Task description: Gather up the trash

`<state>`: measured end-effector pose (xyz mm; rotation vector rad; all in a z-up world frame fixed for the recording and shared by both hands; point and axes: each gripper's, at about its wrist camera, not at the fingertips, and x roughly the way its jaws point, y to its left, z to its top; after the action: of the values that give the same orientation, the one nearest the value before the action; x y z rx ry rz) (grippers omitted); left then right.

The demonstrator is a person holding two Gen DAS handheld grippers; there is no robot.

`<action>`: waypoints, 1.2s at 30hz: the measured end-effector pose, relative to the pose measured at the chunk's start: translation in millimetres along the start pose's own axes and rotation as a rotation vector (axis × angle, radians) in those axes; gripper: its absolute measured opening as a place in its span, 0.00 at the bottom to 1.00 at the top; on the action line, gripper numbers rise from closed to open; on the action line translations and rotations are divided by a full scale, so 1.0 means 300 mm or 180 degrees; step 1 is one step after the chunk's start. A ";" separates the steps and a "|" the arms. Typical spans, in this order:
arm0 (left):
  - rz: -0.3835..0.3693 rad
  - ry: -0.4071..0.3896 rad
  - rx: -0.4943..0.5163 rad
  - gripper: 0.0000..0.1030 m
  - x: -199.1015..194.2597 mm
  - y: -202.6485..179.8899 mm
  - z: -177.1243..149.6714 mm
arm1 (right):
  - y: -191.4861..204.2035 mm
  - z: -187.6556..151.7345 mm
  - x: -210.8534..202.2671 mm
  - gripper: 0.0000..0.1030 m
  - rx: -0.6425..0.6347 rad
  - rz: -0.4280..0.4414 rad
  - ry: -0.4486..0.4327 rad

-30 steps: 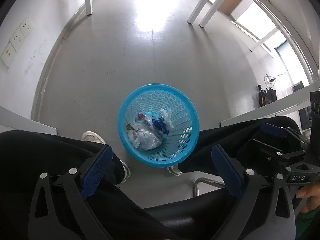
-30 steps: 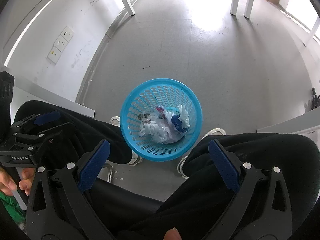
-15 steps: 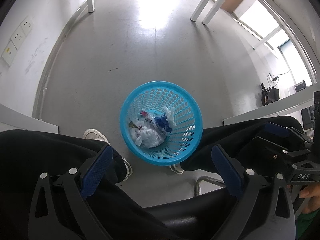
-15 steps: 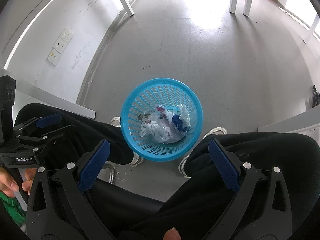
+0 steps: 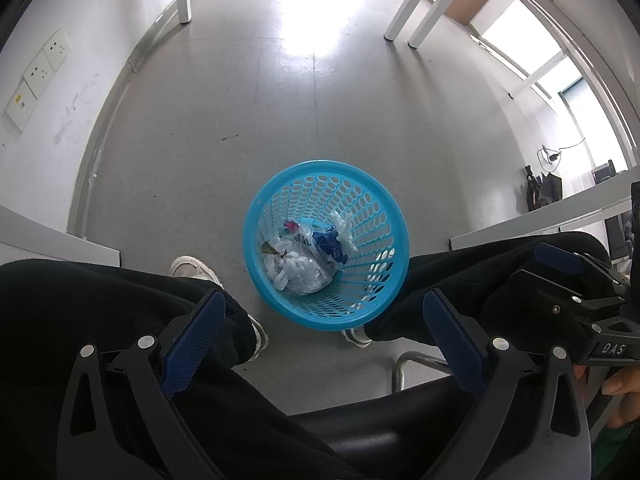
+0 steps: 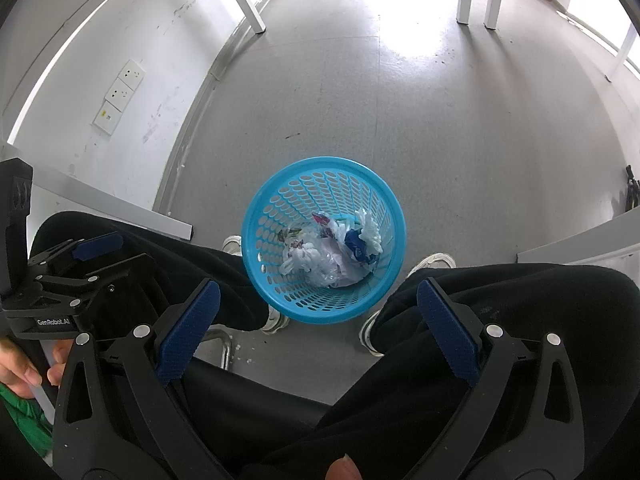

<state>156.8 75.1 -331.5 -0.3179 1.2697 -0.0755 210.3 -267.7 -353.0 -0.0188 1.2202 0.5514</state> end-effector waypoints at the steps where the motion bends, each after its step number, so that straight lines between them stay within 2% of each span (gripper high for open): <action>1: -0.0001 -0.0001 0.0000 0.94 0.000 0.000 0.000 | 0.002 0.000 0.001 0.92 0.0000 -0.0001 0.0001; 36: 0.0004 0.0001 -0.0005 0.94 0.002 -0.002 -0.002 | -0.007 0.003 -0.003 0.92 -0.0001 0.0001 0.0006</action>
<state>156.5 74.3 -331.9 -0.3184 1.2702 -0.0736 211.7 -269.6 -352.4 -0.0193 1.2220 0.5521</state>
